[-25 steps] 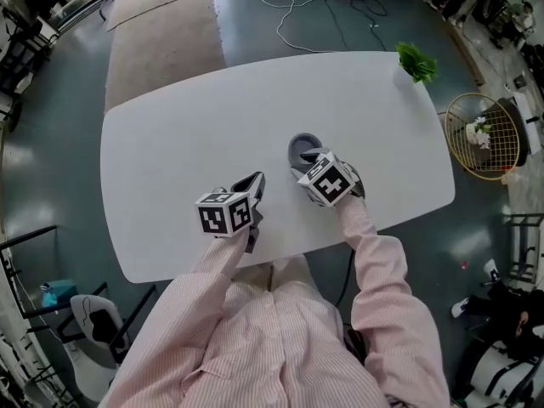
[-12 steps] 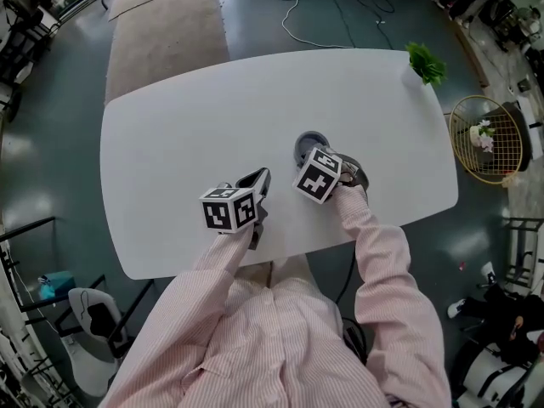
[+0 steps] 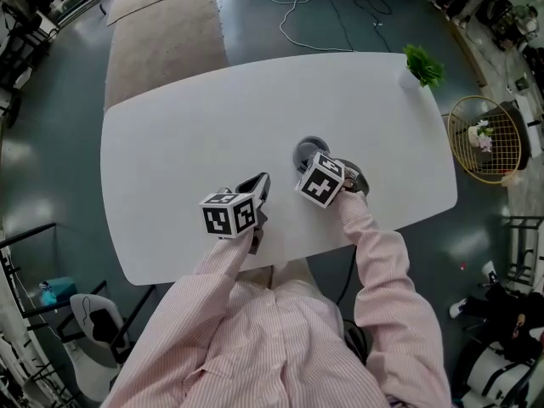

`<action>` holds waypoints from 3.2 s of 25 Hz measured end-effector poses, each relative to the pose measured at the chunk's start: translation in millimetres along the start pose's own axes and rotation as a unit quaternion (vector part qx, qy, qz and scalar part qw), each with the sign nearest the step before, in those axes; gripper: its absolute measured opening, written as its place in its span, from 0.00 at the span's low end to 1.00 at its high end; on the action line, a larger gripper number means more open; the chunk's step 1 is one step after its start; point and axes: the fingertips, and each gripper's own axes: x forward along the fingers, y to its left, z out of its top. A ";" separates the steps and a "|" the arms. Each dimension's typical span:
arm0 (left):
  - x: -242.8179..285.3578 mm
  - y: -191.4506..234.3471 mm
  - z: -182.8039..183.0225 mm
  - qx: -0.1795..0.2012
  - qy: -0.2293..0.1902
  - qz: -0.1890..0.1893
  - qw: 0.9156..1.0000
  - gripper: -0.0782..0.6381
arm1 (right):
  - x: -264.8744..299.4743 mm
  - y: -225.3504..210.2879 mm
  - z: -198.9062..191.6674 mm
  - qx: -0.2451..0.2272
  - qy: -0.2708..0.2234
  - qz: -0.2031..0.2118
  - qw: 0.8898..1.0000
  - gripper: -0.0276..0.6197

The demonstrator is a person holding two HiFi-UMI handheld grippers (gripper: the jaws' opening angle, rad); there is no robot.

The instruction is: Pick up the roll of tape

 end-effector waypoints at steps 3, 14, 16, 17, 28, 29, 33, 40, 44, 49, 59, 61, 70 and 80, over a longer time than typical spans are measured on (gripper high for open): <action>-2.3 -3.7 1.0 0.007 -0.003 -0.008 1.000 0.11 | -3.7 -1.8 -2.2 0.034 -0.025 -0.009 0.999 0.13; -22.2 -36.1 22.0 0.101 -0.057 -0.046 0.992 0.11 | -62.0 -6.0 18.5 0.208 -0.226 -0.034 0.951 0.13; -27.2 -43.7 26.6 0.118 -0.069 -0.050 0.989 0.11 | -77.0 -5.3 21.7 0.237 -0.268 -0.035 0.933 0.13; -29.8 -47.7 29.1 0.128 -0.075 -0.053 0.988 0.11 | -83.6 -5.7 21.7 0.250 -0.286 -0.037 0.924 0.13; -60.3 -79.4 59.9 0.186 -0.147 -0.066 0.969 0.11 | -146.3 -3.0 16.0 0.321 -0.432 -0.067 0.840 0.13; -63.4 -81.5 62.9 0.188 -0.153 -0.066 0.968 0.11 | -151.2 -2.0 17.0 0.322 -0.440 -0.070 0.836 0.13; -74.1 -92.5 74.6 0.200 -0.172 -0.068 0.962 0.11 | -172.4 -0.8 19.2 0.325 -0.468 -0.080 0.818 0.13; -92.4 -107.1 95.9 0.223 -0.204 -0.067 0.951 0.11 | -212.7 -2.1 22.3 0.324 -0.519 -0.106 0.784 0.13; -104.6 -112.4 105.4 0.231 -0.221 -0.065 0.945 0.11 | -232.8 -2.6 24.9 0.318 -0.539 -0.122 0.771 0.13; -118.0 -120.1 116.8 0.240 -0.242 -0.059 0.938 0.11 | -258.0 -4.0 23.1 0.310 -0.559 -0.141 0.756 0.13; -146.7 -133.4 139.5 0.258 -0.284 -0.045 0.922 0.11 | -297.6 1.3 19.3 0.289 -0.592 -0.180 0.730 0.13; -151.9 -133.6 141.3 0.259 -0.289 -0.040 0.921 0.11 | -302.9 2.5 18.9 0.286 -0.597 -0.185 0.726 0.13; -155.8 -130.0 143.8 0.259 -0.293 -0.024 0.920 0.11 | -306.7 -2.4 7.9 0.301 -0.594 -0.199 0.719 0.13; -149.5 -119.9 140.4 0.255 -0.278 -0.011 0.926 0.11 | -306.4 -6.2 4.8 0.301 -0.583 -0.211 0.724 0.13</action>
